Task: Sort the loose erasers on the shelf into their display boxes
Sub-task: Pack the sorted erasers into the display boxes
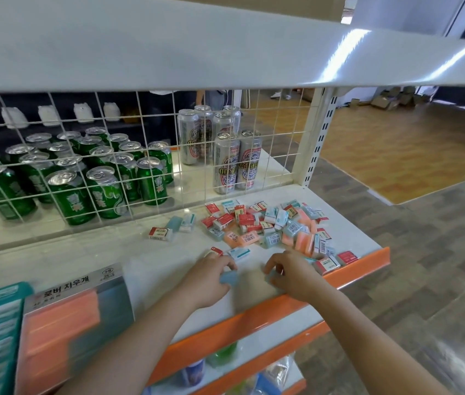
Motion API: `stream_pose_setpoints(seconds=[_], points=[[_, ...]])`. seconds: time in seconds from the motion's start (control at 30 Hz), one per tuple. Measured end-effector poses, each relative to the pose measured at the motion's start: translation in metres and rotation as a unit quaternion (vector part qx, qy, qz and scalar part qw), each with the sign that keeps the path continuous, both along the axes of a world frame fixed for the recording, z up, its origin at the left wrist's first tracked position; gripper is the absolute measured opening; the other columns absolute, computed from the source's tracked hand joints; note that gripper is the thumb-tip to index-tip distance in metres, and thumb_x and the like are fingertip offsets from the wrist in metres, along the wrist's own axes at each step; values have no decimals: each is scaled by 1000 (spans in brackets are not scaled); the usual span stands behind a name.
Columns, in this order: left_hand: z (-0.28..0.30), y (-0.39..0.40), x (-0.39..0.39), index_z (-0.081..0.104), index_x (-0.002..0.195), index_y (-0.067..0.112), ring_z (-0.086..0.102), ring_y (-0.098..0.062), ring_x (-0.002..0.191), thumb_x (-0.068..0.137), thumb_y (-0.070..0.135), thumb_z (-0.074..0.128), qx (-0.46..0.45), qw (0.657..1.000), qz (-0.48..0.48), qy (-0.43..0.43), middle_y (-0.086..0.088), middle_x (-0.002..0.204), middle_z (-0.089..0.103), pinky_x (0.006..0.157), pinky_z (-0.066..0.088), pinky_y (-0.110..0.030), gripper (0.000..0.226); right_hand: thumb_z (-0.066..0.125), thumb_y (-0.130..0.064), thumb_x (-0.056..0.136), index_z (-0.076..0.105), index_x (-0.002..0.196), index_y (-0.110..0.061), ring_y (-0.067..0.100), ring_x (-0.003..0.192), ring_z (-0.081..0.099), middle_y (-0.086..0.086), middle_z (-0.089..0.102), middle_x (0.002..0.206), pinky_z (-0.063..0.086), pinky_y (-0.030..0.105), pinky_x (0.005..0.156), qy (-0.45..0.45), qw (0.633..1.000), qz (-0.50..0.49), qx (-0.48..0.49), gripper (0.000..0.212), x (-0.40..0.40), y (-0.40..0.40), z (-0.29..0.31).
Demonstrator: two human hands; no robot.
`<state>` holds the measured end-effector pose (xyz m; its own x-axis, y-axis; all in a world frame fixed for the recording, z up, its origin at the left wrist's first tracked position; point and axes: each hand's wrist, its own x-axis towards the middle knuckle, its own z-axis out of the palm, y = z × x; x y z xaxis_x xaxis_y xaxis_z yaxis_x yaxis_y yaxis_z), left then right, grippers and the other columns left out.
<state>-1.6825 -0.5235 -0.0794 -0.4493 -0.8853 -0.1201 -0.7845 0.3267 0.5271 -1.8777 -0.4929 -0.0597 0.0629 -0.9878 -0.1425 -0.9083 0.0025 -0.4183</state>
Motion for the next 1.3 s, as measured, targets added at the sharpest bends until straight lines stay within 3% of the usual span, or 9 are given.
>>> stream_pose_setpoints(seconds=[0.2,0.3,0.43,0.6,0.73,0.93,1.07,1.17,1.3], points=[[1,-2,3,57,109,18,50,-13,88,86,11,59,-7,998,38,55,6,96,50,78,39,-20,24,56,-9,87,63,97,-15,11,81,50,0,57,96,36,13,59,-68,995,-44,-51,13,1,1,-1],[2,-2,8,58,105,19,48,-12,81,87,8,59,8,992,66,104,5,90,49,75,45,-23,21,55,-13,90,61,103,-16,16,87,57,2,60,99,48,24,75,-129,986,-79,-67,15,7,2,1],[1,-4,16,63,96,26,50,-8,71,89,1,53,33,978,113,170,0,87,55,56,42,-6,27,49,-11,93,60,116,-15,16,95,58,3,60,110,49,24,81,-136,985,-90,-60,26,11,1,2],[2,-7,24,66,110,9,56,-13,84,89,-1,52,52,964,157,207,-4,92,61,73,40,-17,27,45,-5,92,64,110,-15,20,91,59,5,60,109,50,27,79,-148,982,-106,-51,27,13,1,1],[3,-7,27,66,111,9,53,-11,80,88,-1,53,41,965,156,208,-1,87,60,72,38,-16,29,45,-4,91,61,107,-15,24,90,61,5,58,105,51,32,77,-150,981,-110,-49,25,14,3,1],[-1,-4,25,66,109,14,49,-3,69,87,6,58,26,977,132,165,11,76,52,55,36,-5,25,54,-3,86,61,99,-13,17,91,59,6,60,103,49,25,75,-150,981,-105,-69,18,18,6,-3],[-4,3,22,65,111,15,52,-10,73,85,10,59,16,986,117,118,6,83,57,69,44,-17,27,58,-3,83,58,90,-17,15,82,55,3,60,96,43,12,64,-140,982,-107,-74,16,16,7,-6],[-5,6,25,62,118,15,52,-10,76,83,7,61,27,990,93,98,4,93,56,74,43,-16,35,59,-4,81,56,87,-19,13,79,53,0,58,91,38,10,58,-121,985,-106,-65,16,13,7,-6],[-3,8,30,60,119,11,54,-11,83,80,4,63,74,990,80,89,0,98,56,76,45,-19,40,56,-7,85,64,103,-16,10,86,54,-3,58,98,38,9,62,-95,988,-104,-58,21,14,6,-6]])
